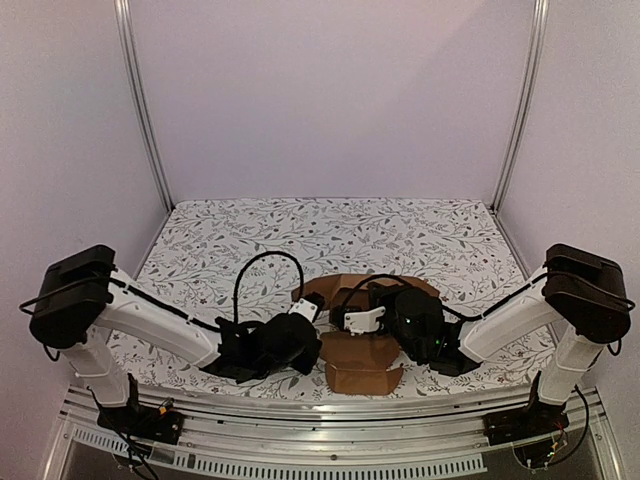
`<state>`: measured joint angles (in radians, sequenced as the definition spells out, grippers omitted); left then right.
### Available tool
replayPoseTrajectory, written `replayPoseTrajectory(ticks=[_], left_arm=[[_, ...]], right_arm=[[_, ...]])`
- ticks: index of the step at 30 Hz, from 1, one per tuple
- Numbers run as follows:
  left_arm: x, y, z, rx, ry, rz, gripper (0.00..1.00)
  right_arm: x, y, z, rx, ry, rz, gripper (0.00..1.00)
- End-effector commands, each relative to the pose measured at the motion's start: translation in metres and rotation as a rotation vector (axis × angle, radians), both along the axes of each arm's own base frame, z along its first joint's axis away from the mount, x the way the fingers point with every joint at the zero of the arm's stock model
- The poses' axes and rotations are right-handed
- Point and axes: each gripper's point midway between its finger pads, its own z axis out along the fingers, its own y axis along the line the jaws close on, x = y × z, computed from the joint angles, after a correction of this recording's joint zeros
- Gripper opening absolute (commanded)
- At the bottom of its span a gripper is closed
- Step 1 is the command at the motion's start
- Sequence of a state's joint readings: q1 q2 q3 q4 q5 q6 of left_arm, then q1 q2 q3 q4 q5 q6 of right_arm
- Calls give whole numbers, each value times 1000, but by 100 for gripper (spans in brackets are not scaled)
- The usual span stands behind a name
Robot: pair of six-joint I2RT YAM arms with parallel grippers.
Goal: Fold the paper box
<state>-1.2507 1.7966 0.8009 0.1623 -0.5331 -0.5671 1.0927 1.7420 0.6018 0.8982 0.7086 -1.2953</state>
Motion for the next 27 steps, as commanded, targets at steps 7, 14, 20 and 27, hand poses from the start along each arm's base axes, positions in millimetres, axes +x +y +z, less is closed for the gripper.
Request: replayPoseTrajectory(ticks=[7, 14, 20, 27], left_arm=[[15, 74, 154, -210, -361, -10, 41], [77, 131, 117, -218, -266, 196, 42], [121, 120, 71, -141, -159, 154, 42], [119, 31, 43, -165, -58, -167, 43]], right_arm=[[1, -1, 13, 47, -13, -11, 0], [2, 1, 15, 50, -15, -9, 0], [3, 3, 18, 43, -14, -7, 0], [4, 2, 18, 40, -10, -16, 0]])
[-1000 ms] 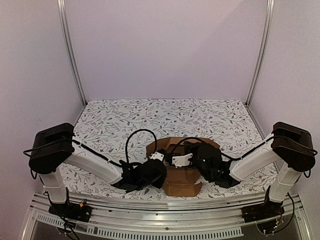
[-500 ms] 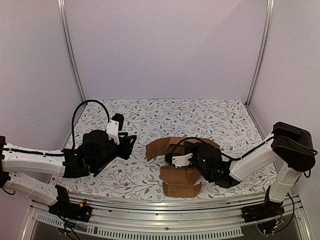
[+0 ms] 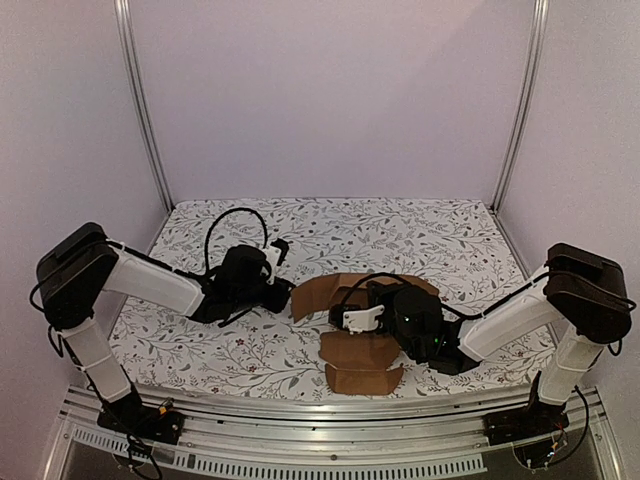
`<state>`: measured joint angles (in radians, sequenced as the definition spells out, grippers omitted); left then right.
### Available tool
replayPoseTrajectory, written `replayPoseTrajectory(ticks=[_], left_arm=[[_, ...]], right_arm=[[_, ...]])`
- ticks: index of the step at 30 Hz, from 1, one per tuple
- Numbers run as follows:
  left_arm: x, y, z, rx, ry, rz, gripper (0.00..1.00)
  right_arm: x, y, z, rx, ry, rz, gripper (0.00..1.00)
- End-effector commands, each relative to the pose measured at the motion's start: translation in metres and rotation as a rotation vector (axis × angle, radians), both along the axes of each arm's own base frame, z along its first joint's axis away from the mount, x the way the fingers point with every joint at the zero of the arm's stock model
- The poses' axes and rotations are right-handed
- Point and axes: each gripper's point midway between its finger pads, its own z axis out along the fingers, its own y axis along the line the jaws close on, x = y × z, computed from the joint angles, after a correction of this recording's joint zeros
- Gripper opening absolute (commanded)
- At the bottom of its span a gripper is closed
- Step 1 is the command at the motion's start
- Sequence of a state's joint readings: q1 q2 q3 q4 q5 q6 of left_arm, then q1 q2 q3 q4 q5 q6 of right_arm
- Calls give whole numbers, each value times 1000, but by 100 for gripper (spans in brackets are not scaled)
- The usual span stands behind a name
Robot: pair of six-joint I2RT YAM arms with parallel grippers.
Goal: Fold the paper box
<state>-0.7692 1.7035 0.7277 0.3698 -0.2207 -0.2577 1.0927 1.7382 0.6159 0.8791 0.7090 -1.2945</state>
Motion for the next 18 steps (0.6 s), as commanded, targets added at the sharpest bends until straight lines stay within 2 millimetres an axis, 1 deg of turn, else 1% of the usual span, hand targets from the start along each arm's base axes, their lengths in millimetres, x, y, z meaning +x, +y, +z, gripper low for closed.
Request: replayPoseTrajectory(ticks=[1, 2, 5, 11, 18], left_arm=[[-13, -60, 8, -77, -2, -252, 43], [-17, -68, 8, -88, 4, -287, 43], [-27, -81, 9, -102, 5, -349, 43], [-45, -100, 8, -119, 16, -437, 43], [-47, -117, 4, -135, 36, -451, 42]], right_arm=[[2, 0, 16, 41, -11, -17, 0], [3, -1, 15, 39, -11, -20, 0], [3, -2, 15, 36, -10, -22, 0], [2, -1, 15, 34, -7, -21, 0], [3, 0, 12, 37, 1, -25, 0]])
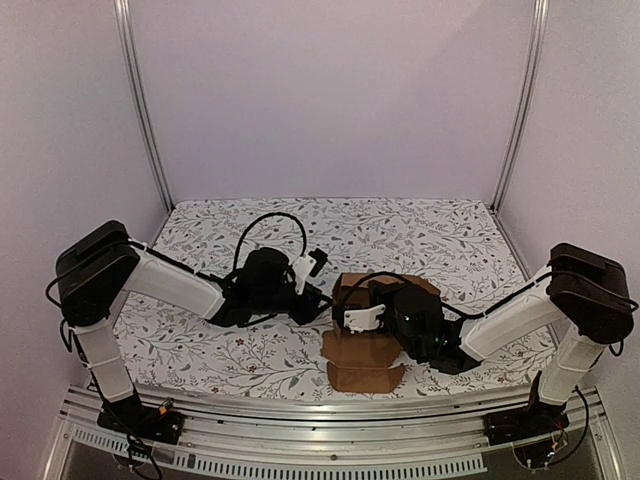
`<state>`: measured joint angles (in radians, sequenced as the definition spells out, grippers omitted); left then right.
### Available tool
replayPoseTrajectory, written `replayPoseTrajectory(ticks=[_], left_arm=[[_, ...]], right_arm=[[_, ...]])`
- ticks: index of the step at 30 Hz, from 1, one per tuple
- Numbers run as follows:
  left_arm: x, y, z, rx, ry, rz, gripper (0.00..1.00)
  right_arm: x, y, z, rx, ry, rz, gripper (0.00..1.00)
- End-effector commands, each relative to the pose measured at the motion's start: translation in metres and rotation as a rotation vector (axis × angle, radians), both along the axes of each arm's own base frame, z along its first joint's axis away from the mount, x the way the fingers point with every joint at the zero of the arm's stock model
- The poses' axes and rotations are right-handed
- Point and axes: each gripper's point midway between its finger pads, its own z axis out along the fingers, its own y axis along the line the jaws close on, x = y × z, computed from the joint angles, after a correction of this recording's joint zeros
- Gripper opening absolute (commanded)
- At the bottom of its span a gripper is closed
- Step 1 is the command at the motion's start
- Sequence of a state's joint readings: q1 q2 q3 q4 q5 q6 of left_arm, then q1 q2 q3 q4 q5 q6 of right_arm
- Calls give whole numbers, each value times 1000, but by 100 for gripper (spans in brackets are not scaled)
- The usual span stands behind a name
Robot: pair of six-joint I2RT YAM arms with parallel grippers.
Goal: Fold the paper box
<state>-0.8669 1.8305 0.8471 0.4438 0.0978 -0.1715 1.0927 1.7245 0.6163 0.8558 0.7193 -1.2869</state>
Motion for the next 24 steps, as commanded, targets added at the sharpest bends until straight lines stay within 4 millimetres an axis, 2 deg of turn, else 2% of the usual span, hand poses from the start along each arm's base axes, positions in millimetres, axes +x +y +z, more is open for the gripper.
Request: replayPoseTrajectory(ticks=[1, 5, 7, 12, 16, 19, 24], left_arm=[[-5, -19, -2, -19, 12, -38, 42], [-8, -18, -13, -1, 19, -28, 43], [-17, -18, -15, -18, 15, -56, 44], [-42, -26, -3, -104, -32, -178, 48], [-52, -26, -1, -120, -49, -221, 52], [-49, -24, -2, -129, -66, -200, 53], [-38, -33, -6, -136, -61, -169, 52]], right_arm=[[4, 2, 11, 39, -4, -15, 0], [3, 0, 9, 37, 1, -17, 0], [2, -1, 9, 36, 2, -18, 0], [0, -3, 8, 33, 5, -17, 0], [-1, -5, 9, 28, 6, -16, 0], [-2, -6, 9, 27, 7, -13, 0], [-5, -4, 7, 24, 15, -5, 0]])
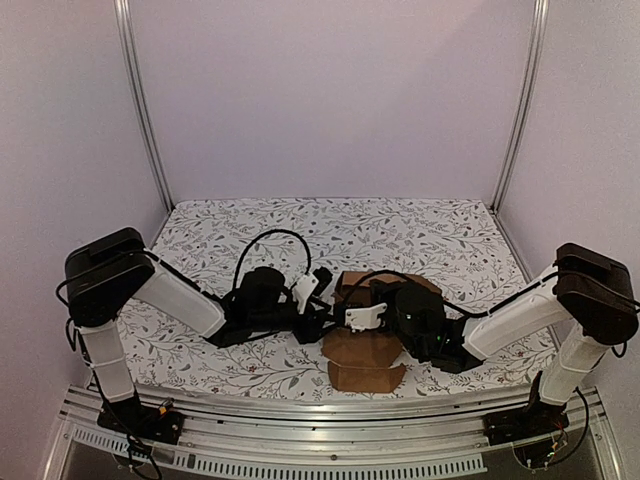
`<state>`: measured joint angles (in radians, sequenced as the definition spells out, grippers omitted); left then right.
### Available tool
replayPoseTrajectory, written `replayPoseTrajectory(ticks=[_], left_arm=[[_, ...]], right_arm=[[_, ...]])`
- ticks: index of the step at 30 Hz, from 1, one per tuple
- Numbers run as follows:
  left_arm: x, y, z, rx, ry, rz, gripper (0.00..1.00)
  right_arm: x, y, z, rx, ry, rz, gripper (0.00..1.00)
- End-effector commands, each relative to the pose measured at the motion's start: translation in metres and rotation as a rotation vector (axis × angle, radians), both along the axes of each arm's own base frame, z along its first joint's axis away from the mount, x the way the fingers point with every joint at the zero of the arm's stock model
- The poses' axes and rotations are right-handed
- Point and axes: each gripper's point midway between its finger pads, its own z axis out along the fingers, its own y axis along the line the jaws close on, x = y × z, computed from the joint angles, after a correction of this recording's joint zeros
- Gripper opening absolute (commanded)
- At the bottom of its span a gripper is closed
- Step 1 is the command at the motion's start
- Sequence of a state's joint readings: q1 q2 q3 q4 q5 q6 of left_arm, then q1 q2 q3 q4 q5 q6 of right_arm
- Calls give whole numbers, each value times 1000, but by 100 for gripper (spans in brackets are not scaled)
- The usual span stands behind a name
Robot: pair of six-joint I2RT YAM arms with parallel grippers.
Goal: Fold the paper box
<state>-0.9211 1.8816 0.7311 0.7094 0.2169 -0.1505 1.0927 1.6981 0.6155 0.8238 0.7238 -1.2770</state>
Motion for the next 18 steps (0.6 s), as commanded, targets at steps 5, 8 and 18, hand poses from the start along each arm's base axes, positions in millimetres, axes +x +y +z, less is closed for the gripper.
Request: replayPoseTrajectory(ticks=[5, 8, 18], left_arm=[[13, -21, -3, -28, -37, 39, 52], [20, -21, -8, -16, -56, 93, 50], [25, -18, -6, -97, -109, 206, 40]], right_arm=[[-8, 0, -1, 15, 20, 6, 0], [-10, 0, -5, 9, 32, 7, 0], [-20, 0, -18, -9, 71, -6, 0]])
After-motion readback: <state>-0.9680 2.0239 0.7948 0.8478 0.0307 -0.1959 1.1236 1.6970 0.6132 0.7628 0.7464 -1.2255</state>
